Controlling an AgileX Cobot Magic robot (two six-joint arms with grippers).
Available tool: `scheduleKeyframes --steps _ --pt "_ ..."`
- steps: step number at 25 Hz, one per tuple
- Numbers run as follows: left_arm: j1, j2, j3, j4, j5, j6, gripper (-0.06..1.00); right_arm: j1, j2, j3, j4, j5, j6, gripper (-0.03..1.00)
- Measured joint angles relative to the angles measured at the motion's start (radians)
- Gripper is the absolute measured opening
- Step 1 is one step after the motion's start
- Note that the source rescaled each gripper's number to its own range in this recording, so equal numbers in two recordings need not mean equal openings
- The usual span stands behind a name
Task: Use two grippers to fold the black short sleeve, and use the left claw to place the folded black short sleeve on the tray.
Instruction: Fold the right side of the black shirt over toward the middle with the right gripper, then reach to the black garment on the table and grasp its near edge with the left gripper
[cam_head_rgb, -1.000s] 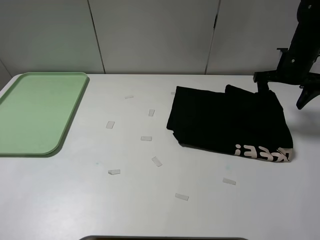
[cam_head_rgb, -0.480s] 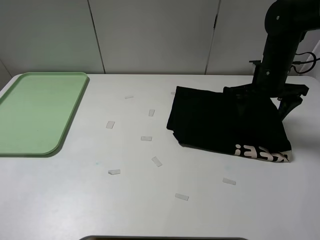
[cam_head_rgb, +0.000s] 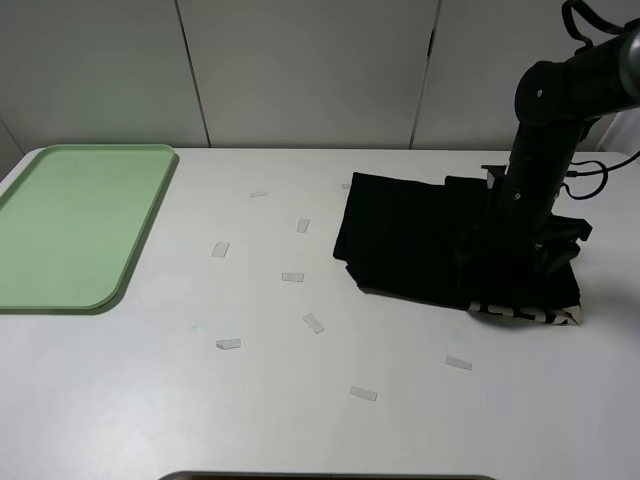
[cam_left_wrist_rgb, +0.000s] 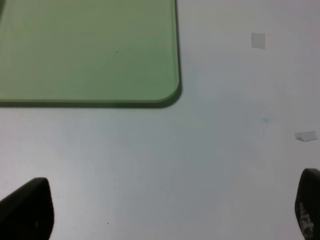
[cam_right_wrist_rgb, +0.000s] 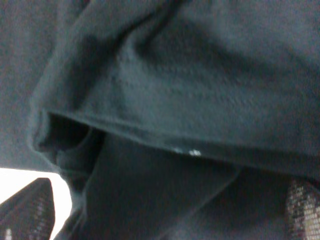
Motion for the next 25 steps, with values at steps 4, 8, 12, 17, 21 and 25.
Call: scheduleKeyframes --steps 4,8,12,17,21,25 --pt "0.000 0.000 0.000 0.000 0.000 0.000 0.96 0.000 0.000 0.041 0.005 -0.037 -0.017 1.00" --pt "0.000 0.000 0.000 0.000 0.000 0.000 0.96 0.000 -0.020 0.046 0.009 -0.038 -0.028 1.00" --pt "0.000 0.000 0.000 0.000 0.000 0.000 0.96 0.000 -0.135 0.047 0.012 -0.033 -0.029 1.00" --pt "0.000 0.000 0.000 0.000 0.000 0.000 0.96 0.000 -0.334 0.047 0.008 0.035 -0.031 1.00" --pt "0.000 0.000 0.000 0.000 0.000 0.000 0.96 0.000 -0.475 0.047 0.008 0.117 -0.048 1.00" --pt "0.000 0.000 0.000 0.000 0.000 0.000 0.96 0.000 -0.614 0.048 -0.002 0.192 -0.074 1.00"
